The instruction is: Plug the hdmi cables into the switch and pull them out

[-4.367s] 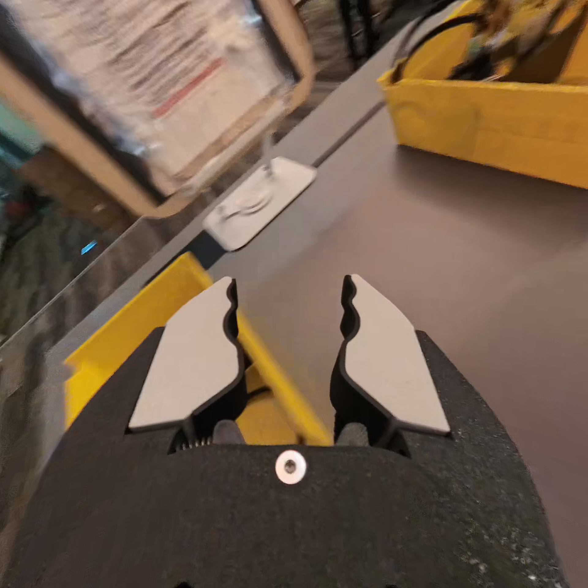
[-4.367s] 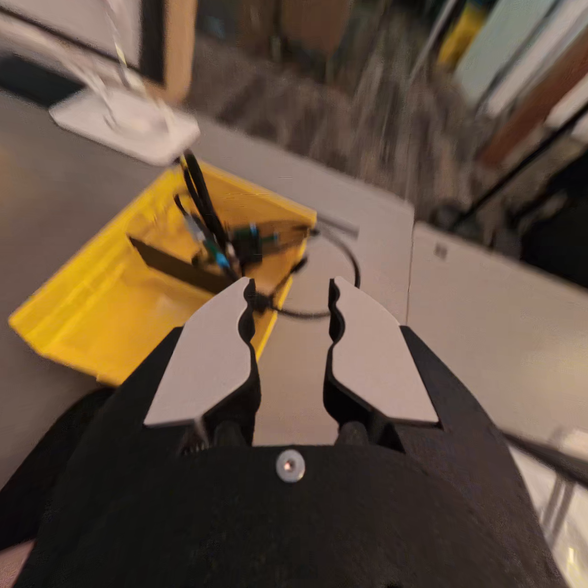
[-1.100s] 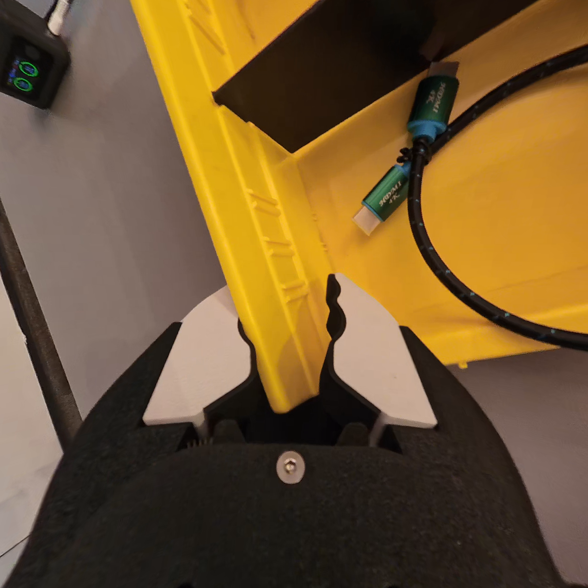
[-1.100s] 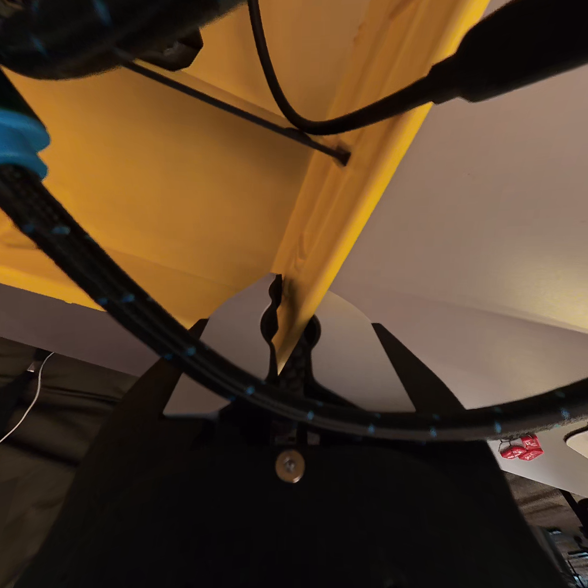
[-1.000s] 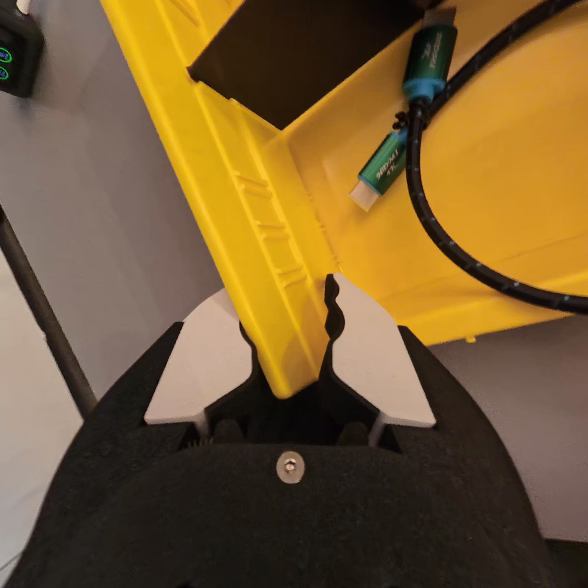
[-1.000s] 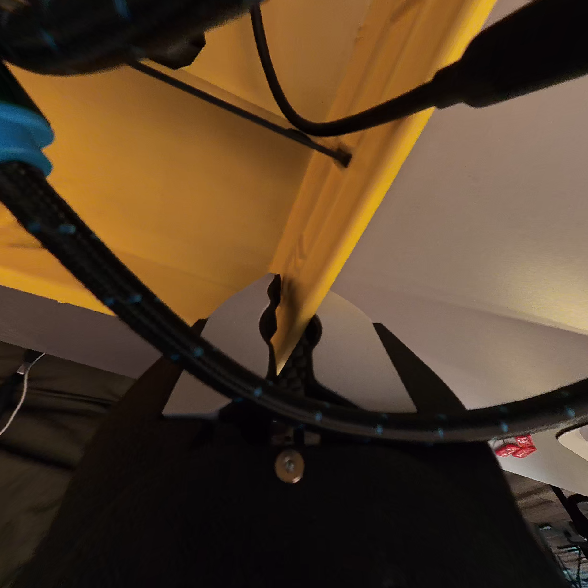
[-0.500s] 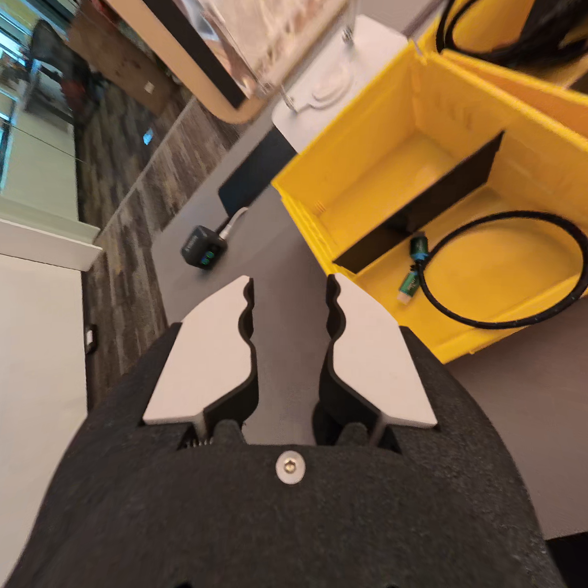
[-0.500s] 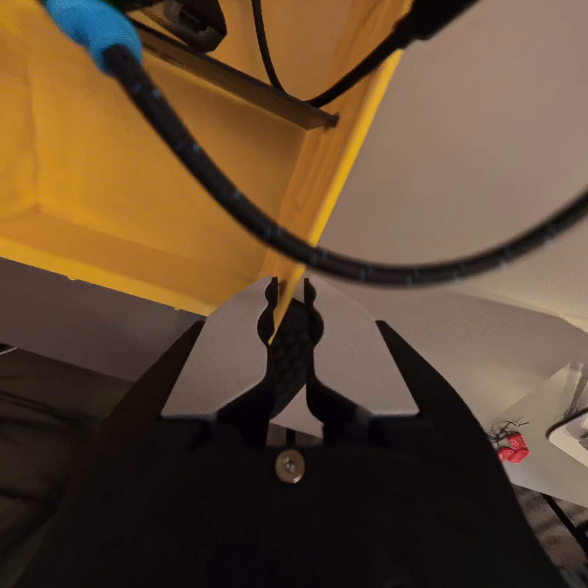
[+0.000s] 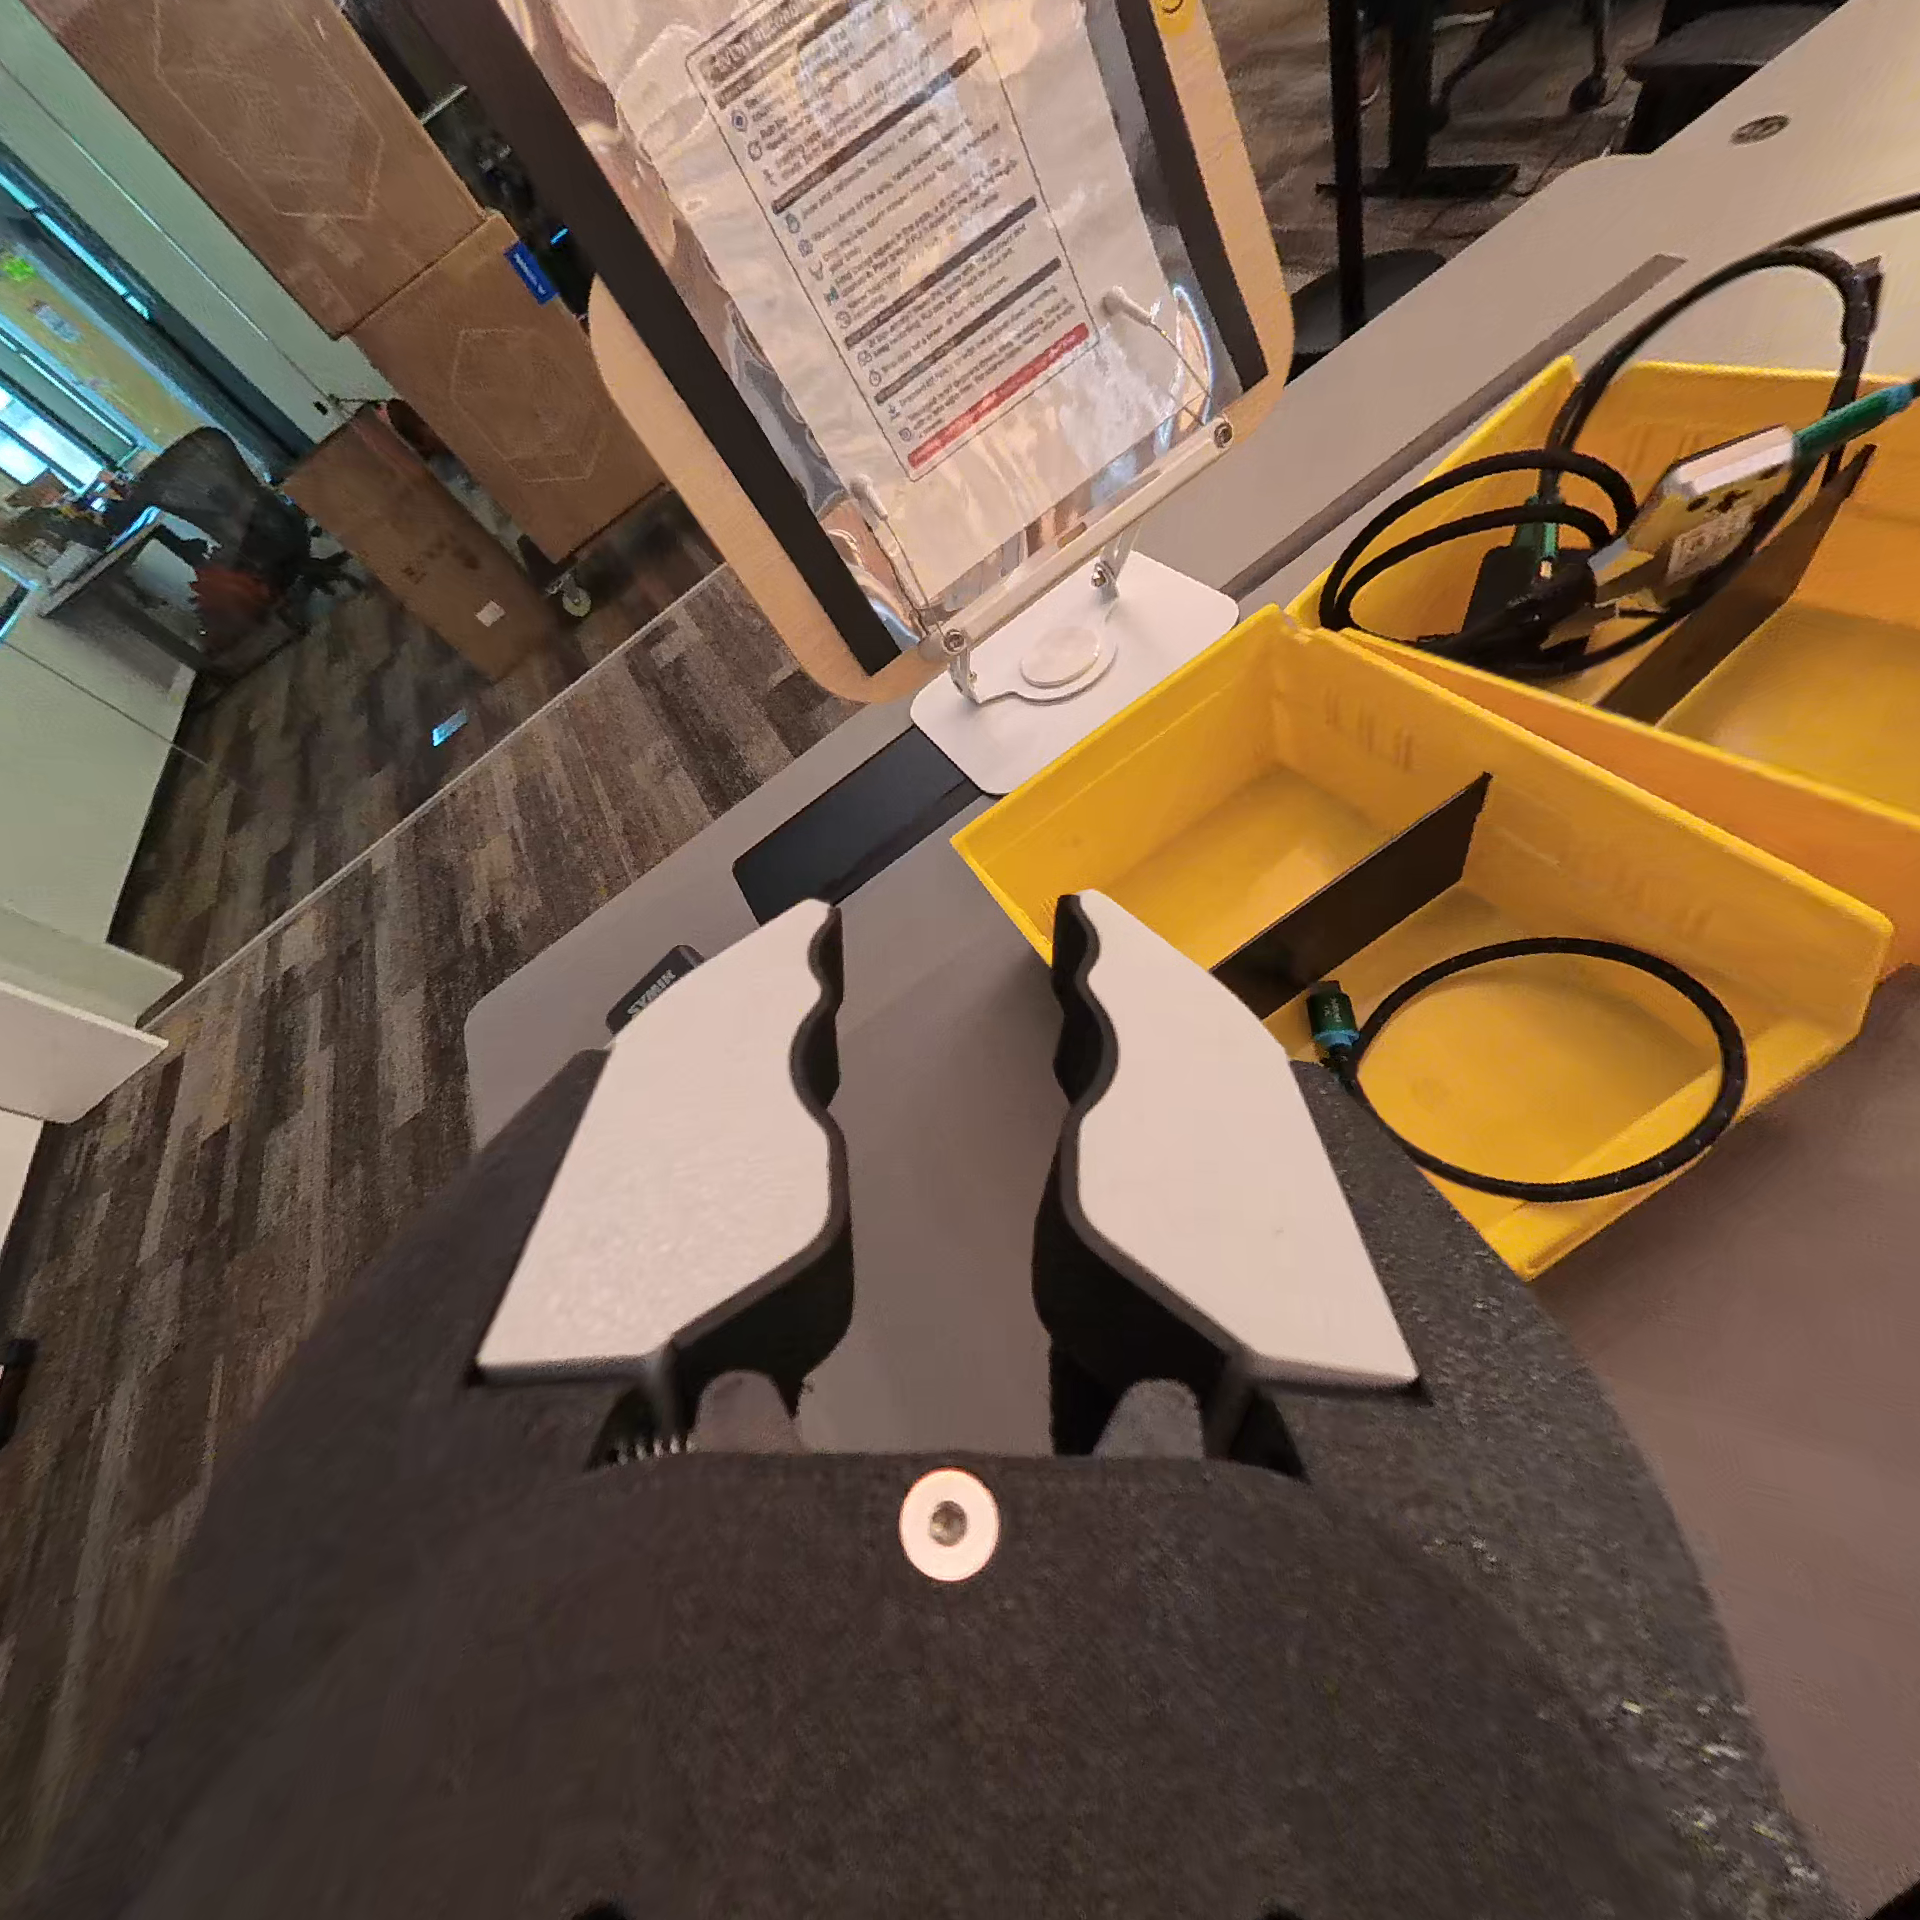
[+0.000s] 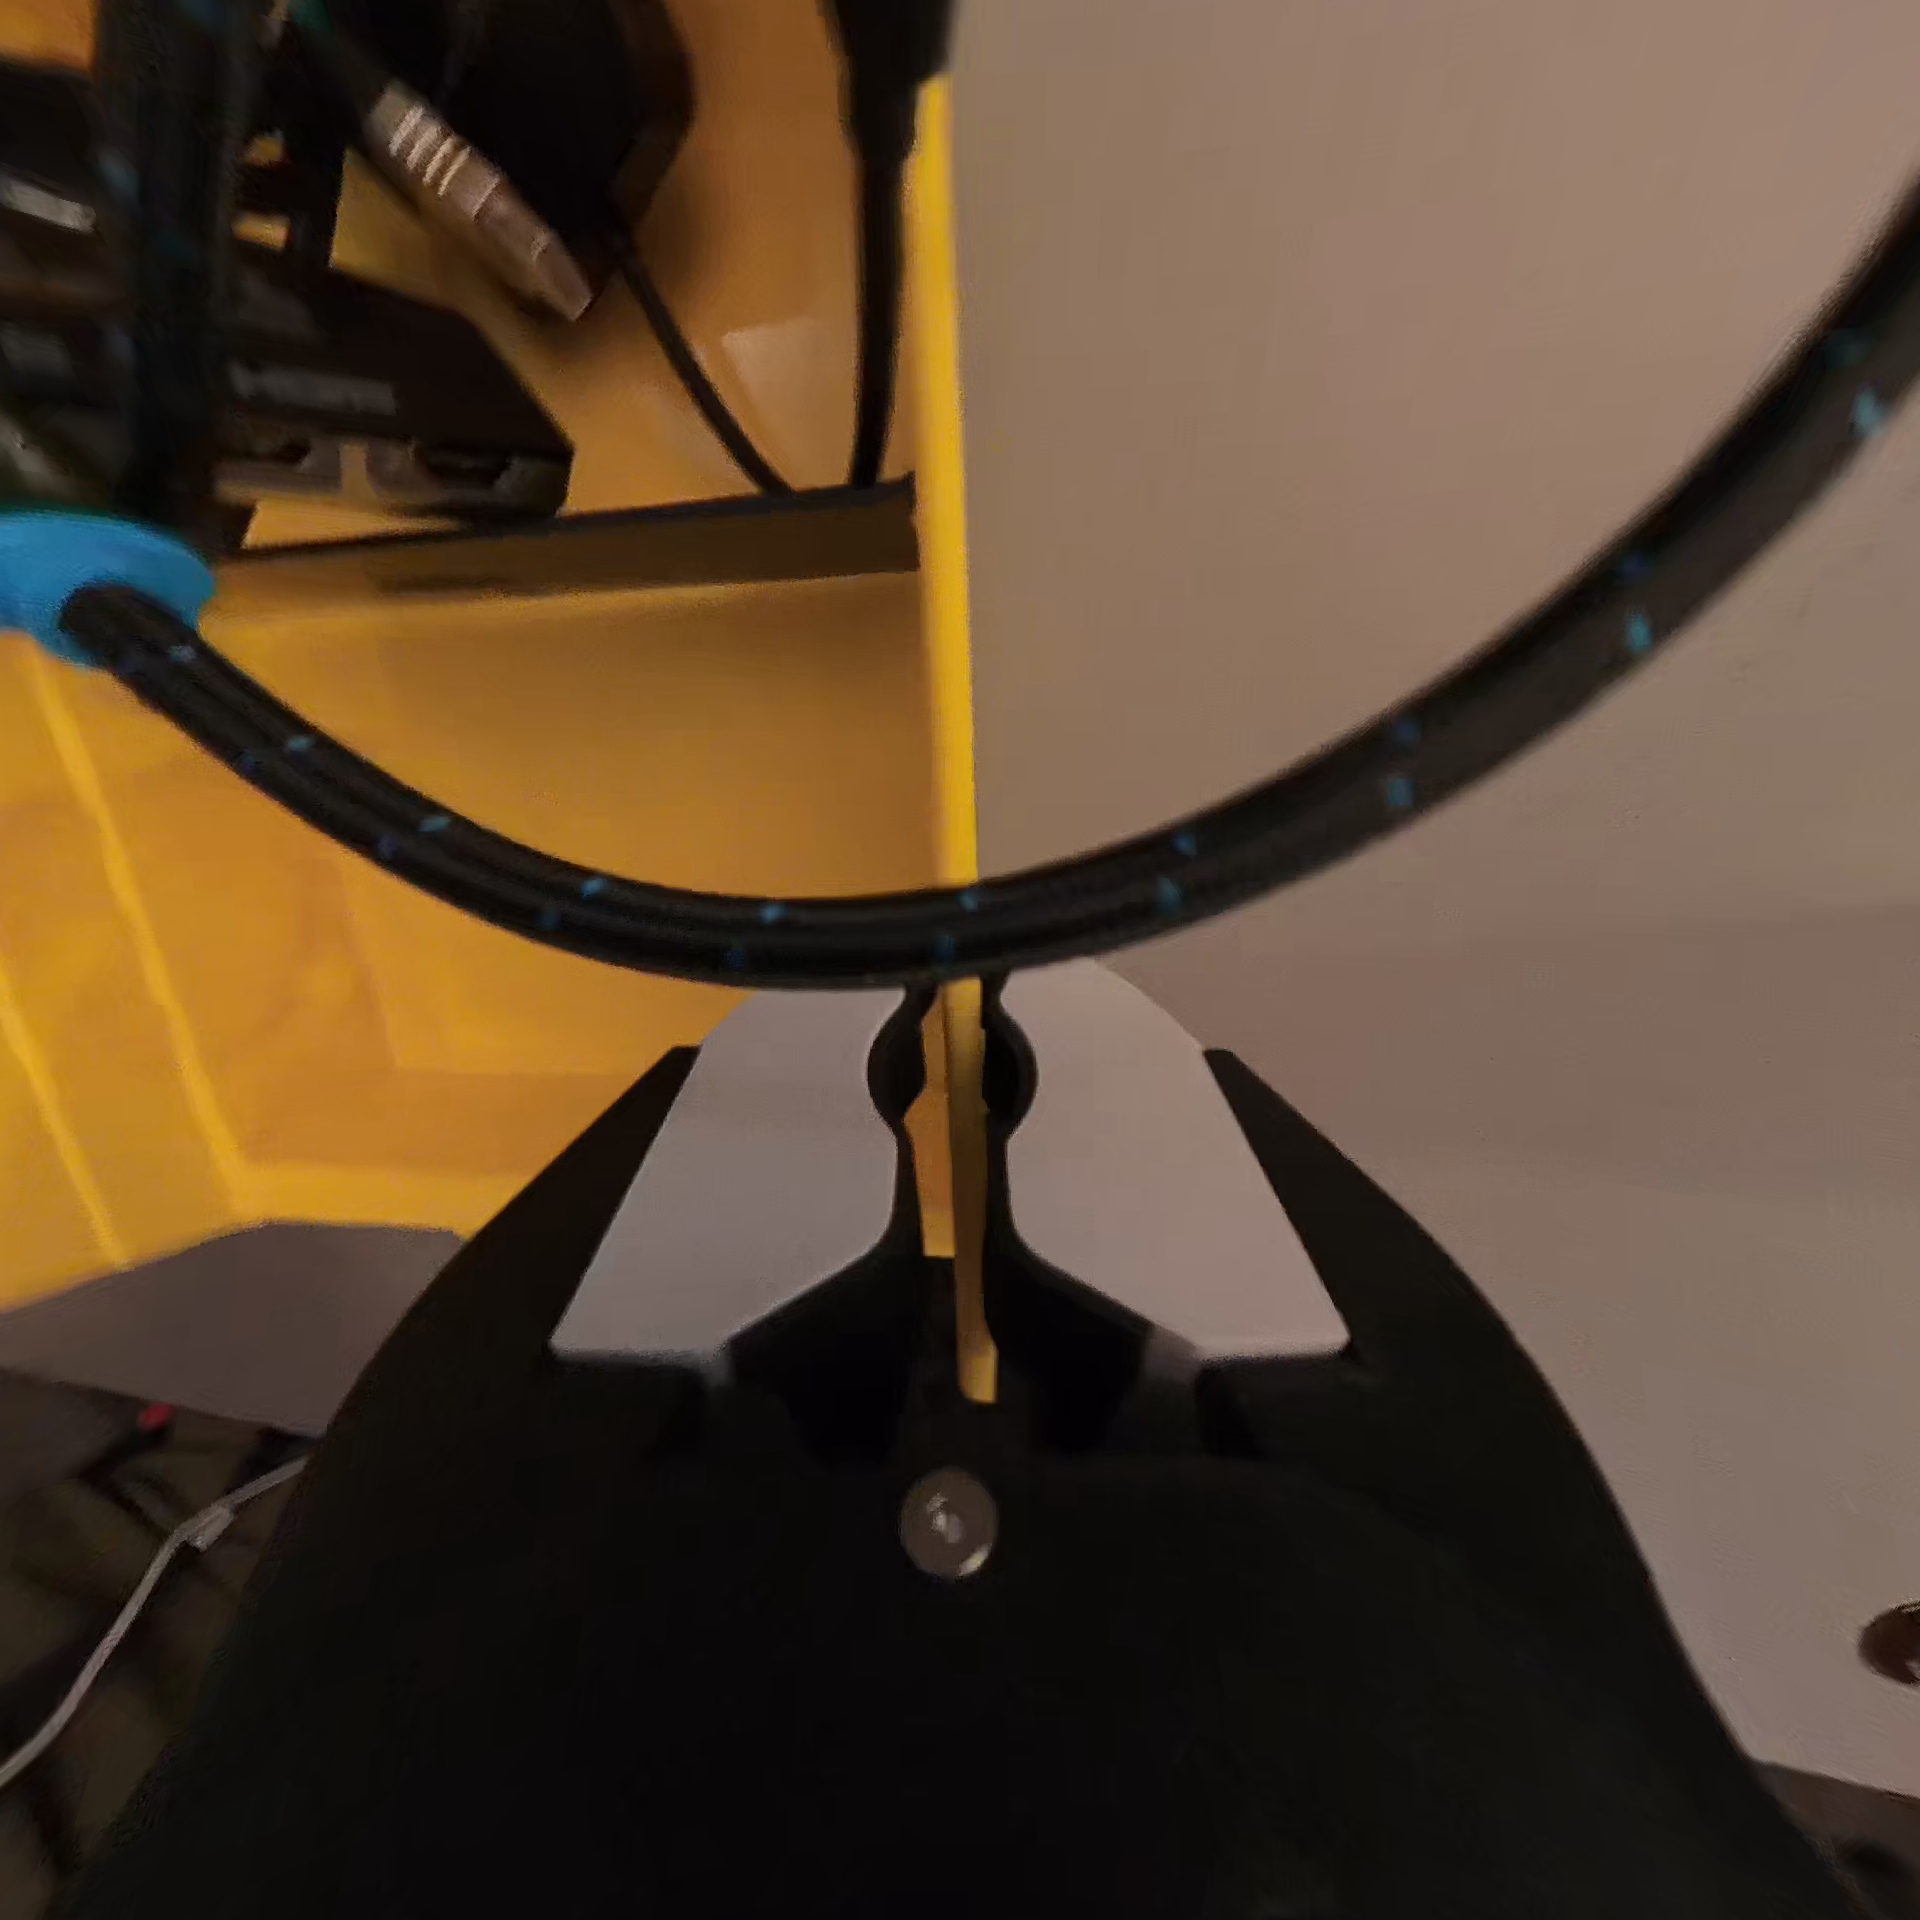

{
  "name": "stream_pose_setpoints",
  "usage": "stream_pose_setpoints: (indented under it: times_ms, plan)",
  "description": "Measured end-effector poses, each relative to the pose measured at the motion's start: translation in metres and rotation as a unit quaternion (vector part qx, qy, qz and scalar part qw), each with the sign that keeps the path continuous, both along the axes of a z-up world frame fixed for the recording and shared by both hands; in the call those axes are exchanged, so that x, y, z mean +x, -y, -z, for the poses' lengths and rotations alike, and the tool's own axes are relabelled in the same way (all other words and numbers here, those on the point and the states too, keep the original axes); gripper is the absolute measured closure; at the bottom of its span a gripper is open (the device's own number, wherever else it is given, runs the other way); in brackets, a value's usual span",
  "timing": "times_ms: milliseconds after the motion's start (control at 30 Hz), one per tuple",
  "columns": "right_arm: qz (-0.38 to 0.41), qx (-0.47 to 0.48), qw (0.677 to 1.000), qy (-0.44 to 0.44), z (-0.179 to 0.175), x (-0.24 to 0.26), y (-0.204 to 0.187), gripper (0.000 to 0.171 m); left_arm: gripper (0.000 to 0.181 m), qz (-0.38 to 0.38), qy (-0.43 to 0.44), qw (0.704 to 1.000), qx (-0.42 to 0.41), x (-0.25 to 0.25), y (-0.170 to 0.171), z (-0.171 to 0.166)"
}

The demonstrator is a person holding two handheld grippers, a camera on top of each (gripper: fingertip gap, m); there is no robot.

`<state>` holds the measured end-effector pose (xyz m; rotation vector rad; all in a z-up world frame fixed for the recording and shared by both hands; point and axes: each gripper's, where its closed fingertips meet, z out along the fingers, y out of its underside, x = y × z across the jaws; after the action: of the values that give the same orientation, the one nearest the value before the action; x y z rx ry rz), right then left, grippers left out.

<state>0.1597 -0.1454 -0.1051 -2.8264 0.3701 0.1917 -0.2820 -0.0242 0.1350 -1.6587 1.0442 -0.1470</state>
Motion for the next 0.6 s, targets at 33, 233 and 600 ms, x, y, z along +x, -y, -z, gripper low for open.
stream_pose_setpoints:
  times_ms: [33,233,600]
  plan:
    - [0.020,0.005,1.000,-0.003,0.000,0.004,-0.003,0.165,0.143,0.005,-0.006,1.000,-0.002,-0.002,0.001,0.003]
    - [0.109,0.051,0.992,-0.040,0.000,0.018,-0.009,0.164,0.143,0.029,0.017,0.999,0.002,-0.021,0.015,-0.005]
    - [0.134,0.075,0.988,-0.001,-0.004,0.030,0.005,0.162,0.145,0.031,0.106,0.994,0.005,-0.068,0.014,-0.026]
